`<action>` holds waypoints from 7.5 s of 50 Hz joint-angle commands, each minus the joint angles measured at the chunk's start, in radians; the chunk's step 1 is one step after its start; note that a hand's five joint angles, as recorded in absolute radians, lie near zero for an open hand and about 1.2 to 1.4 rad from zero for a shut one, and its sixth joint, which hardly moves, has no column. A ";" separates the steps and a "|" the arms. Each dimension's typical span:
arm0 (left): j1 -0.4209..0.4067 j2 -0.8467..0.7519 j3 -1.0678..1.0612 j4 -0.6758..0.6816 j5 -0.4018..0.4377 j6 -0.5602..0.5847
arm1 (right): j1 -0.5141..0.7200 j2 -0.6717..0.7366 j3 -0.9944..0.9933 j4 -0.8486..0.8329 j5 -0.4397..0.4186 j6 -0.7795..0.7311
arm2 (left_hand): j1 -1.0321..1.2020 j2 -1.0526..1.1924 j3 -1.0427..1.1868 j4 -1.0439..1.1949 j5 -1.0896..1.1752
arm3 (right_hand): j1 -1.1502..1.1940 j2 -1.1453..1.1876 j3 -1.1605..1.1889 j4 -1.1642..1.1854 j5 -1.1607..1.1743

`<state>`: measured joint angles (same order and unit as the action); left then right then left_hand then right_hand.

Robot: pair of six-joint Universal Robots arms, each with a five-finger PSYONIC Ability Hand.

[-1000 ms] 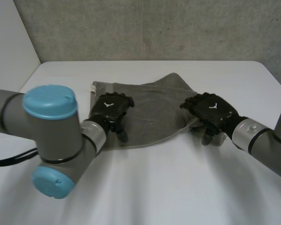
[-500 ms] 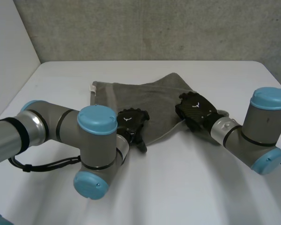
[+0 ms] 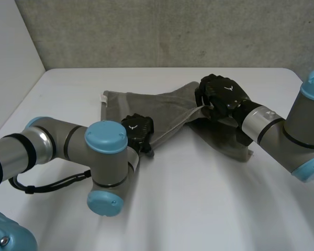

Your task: Fold the towel.

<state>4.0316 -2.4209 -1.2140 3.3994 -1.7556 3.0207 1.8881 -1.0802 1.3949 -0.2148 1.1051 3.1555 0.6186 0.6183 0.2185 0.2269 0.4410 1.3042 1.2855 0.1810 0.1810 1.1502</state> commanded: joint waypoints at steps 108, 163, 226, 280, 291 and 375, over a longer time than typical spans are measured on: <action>0.300 0.697 -0.532 -0.338 0.245 0.389 | -0.261 -0.168 0.326 0.324 -0.337 -0.647 | 0.778 0.778 -0.044 -0.052 0.781 | 0.092 0.111 -0.006 -0.006 0.072; 0.319 0.539 -0.515 -0.265 0.240 0.377 | -0.195 -0.158 0.513 0.129 -0.176 -0.303 | 0.778 0.778 -0.044 -0.052 0.781 | -0.826 -0.807 -0.006 -0.006 -0.846; 0.331 0.329 0.237 -0.404 0.335 0.580 | -0.072 0.121 -0.676 0.553 0.106 -0.856 | 0.778 0.778 -0.044 -0.052 0.781 | 0.092 0.111 -0.006 -0.006 0.072; 0.308 0.413 -0.567 0.074 0.380 0.754 | -0.207 -0.237 0.401 0.164 -0.117 -0.730 | 0.488 0.488 -0.044 -0.052 0.491 | 0.092 0.111 -0.006 -0.006 0.072; 0.333 0.416 -0.590 0.089 0.311 0.751 | -0.282 -0.307 0.406 0.164 -0.123 -0.678 | 0.079 0.080 -0.044 -0.052 0.082 | 0.092 0.111 -0.006 -0.006 0.072; 0.524 0.326 -0.104 -0.511 0.499 0.627 | -0.301 0.276 -0.478 0.945 -0.217 -1.036 | 0.778 0.778 -0.044 -0.052 0.781 | 0.078 0.097 -0.006 -0.006 0.058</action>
<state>4.5565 -2.0851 -1.3545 2.8874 -1.2584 3.6864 1.5524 -0.7969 0.9084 0.8915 0.8096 2.0383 1.2560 1.3452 0.2185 0.2269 1.1289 1.2918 1.2988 0.1809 0.1810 1.1685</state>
